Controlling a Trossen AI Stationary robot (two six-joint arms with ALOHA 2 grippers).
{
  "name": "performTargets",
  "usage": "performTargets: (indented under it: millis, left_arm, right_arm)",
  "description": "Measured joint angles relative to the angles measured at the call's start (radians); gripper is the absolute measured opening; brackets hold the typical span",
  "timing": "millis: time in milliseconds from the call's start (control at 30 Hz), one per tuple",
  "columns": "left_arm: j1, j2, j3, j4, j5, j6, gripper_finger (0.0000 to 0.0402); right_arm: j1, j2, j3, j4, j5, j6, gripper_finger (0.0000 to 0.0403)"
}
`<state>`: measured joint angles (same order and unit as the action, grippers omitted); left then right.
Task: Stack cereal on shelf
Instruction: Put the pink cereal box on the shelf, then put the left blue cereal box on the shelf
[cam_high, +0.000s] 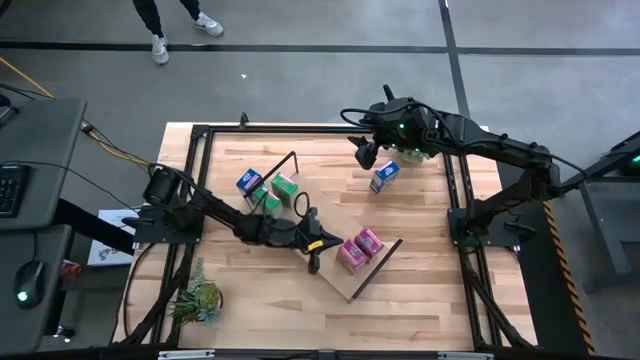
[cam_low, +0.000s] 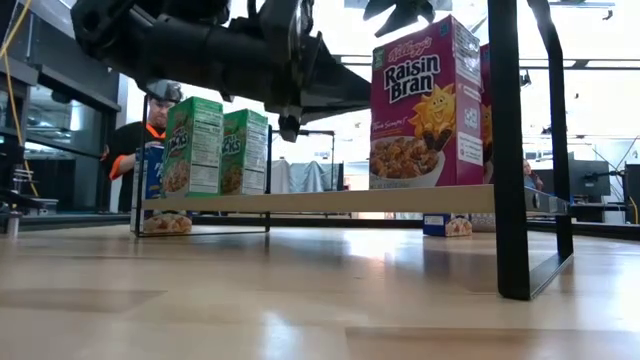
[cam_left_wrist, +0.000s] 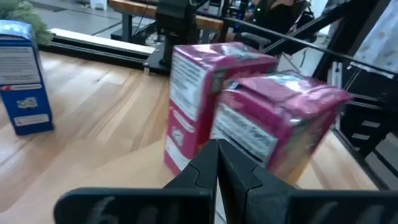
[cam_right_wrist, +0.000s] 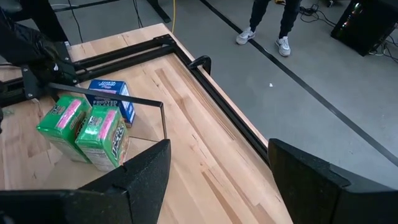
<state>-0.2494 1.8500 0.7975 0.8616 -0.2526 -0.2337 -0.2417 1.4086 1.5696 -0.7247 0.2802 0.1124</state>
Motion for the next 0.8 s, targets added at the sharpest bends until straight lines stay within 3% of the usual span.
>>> performTargets:
  millis: [233,633,800]
  left_arm:
    - [-0.051,0.002,0.021,-0.010,-0.093,0.000,0.0000]
    - [-0.065,0.001,0.064,-0.067,-0.144,0.051,0.0000]
    - [-0.065,-0.102,0.063,-0.217,-0.215,0.140,0.0000]
  right_arm:
    - [0.000,0.000,0.000,0.004,0.000,0.000,0.0262]
    - [0.000,0.000,0.000,0.008,0.000,0.000,0.0262]
    - [0.000,0.000,0.000,0.008,0.000,-0.003,0.0262]
